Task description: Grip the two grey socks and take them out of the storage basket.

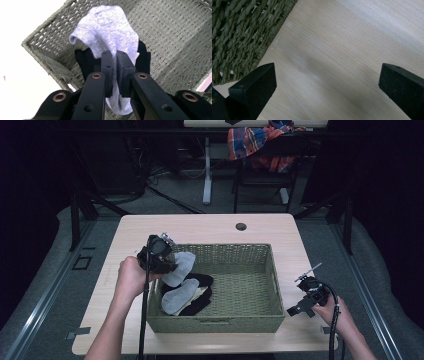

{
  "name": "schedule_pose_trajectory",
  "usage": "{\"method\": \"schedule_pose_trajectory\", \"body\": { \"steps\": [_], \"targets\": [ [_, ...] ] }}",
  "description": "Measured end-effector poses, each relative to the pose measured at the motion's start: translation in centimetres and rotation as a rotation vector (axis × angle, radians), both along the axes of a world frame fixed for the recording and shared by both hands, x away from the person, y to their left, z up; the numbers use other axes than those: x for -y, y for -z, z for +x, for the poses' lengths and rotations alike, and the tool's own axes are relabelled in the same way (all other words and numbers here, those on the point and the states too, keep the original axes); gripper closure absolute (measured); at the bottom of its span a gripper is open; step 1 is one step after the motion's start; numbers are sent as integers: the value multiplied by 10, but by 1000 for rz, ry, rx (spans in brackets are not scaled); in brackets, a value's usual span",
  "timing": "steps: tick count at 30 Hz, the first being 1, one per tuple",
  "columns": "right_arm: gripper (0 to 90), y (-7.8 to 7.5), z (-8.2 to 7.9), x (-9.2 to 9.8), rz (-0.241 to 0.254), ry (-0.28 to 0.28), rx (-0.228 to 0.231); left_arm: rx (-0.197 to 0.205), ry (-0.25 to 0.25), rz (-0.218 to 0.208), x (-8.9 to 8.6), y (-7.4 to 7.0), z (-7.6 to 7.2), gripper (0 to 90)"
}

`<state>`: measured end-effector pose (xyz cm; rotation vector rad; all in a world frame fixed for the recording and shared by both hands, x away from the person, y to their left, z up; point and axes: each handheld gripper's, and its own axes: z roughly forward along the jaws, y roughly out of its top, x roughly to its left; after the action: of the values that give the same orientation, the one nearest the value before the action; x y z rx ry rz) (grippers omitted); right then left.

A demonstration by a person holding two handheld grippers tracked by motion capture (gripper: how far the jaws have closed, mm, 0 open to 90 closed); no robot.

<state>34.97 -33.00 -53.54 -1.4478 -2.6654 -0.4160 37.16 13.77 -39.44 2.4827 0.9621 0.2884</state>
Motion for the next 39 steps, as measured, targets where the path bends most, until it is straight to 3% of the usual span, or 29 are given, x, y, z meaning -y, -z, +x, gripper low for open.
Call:
{"method": "schedule_pose_trajectory", "body": {
  "steps": [18, 35, 39],
  "targets": [
    [11, 1, 0, 2, 6, 7, 0, 50, -58, -13, -20, -17, -1, 853],
    [12, 1, 0, -3, 12, 2, 5, 92, -148, -25, -56, -32, -10, 854],
    [12, 0, 1, -4, -1, -10, 3, 121, -181, -41, -66, -32, -12, 854]
  ]
}}
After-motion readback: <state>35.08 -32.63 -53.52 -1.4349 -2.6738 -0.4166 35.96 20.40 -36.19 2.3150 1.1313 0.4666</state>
